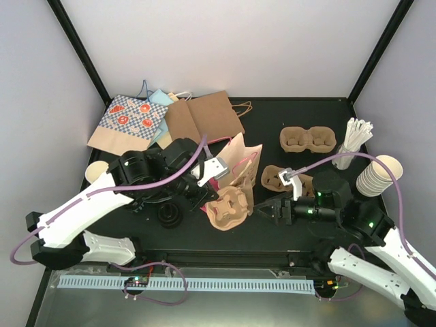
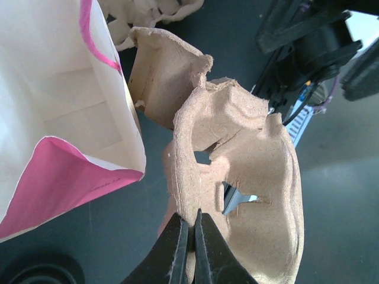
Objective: Pack the takeout coffee
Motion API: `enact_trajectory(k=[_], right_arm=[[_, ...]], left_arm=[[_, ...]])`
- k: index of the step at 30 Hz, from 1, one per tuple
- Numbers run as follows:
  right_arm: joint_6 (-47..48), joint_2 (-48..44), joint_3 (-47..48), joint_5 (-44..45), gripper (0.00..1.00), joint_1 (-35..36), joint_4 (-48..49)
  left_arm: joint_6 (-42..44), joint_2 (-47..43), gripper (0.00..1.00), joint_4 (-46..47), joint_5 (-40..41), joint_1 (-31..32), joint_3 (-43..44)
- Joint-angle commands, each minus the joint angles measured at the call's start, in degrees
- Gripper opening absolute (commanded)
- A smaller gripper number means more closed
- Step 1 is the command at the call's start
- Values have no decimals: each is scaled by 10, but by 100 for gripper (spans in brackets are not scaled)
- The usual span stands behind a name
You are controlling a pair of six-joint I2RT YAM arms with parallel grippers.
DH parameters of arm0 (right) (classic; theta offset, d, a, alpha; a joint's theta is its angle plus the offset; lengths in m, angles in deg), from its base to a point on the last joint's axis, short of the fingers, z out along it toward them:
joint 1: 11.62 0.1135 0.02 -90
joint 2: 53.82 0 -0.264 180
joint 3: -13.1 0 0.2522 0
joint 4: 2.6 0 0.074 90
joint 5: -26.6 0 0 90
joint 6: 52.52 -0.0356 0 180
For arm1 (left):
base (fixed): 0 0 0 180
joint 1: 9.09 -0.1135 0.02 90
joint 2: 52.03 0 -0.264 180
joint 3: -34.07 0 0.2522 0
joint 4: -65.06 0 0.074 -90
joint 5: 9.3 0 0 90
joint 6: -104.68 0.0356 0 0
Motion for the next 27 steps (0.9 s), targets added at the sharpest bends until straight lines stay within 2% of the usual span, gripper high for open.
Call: enact_trajectory(k=[1,4,8,14,18,27], right_arm=[[-34,-3,-23,60,83,50,110],[-46,15,-40,107,83,99,160],[-65,19,-75,189,85,153,231],[-80,36,-100,282,85,185,253],[-85,53,-119,283,84,187,286],[-92,77,-164,314,82,204,365]], left_arm=[[12,27,2,-88,52,10,63],[18,65,2,-143,82,18,105],[22,73,2,-147,108,29,115],[26,92,2,-164,165,53,129],[27,102,2,-172,182,61,139],[18,127,1,-194,275,101,142]])
